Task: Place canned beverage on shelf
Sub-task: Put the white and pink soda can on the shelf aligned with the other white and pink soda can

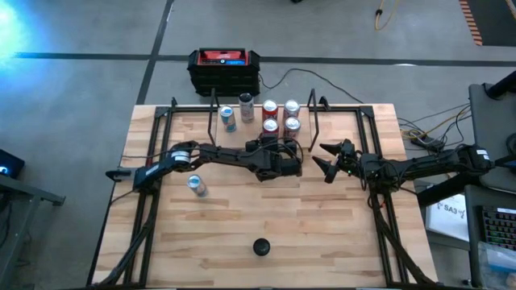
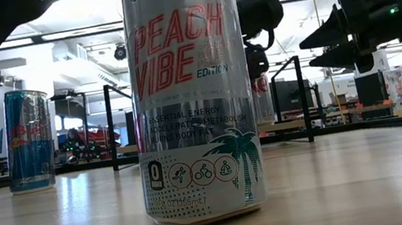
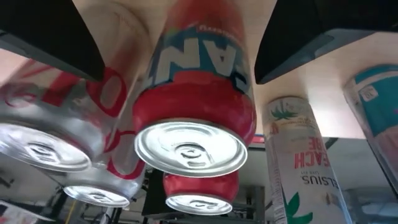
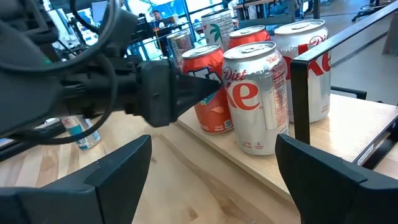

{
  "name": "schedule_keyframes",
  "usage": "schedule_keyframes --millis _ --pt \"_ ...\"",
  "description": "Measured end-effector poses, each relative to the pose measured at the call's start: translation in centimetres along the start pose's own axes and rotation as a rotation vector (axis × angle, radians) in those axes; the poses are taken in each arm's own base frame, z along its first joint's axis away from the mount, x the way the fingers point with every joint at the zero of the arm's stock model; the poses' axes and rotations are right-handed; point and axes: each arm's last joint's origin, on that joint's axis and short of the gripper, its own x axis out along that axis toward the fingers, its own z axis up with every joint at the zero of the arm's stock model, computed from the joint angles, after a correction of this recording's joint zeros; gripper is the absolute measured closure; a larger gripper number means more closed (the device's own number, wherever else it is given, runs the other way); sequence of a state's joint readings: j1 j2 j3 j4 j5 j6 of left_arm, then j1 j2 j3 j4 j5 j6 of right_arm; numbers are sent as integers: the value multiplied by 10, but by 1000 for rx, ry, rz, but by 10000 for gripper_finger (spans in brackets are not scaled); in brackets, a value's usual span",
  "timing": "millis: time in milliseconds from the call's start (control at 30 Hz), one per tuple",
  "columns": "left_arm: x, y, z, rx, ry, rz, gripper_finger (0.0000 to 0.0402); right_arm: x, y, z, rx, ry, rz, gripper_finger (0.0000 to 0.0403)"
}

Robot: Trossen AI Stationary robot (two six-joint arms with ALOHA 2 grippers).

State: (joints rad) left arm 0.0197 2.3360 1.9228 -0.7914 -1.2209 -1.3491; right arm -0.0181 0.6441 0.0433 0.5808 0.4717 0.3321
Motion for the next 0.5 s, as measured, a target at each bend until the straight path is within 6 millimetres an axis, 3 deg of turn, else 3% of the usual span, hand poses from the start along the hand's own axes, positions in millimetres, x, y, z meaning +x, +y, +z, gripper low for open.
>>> schedule_keyframes --millis 267,500 --pt "-12 4 4 64 29 15 2 0 0 0 0 0 -1 76" --pt "-31 9 20 66 232 49 2 0 0 0 0 0 0 76"
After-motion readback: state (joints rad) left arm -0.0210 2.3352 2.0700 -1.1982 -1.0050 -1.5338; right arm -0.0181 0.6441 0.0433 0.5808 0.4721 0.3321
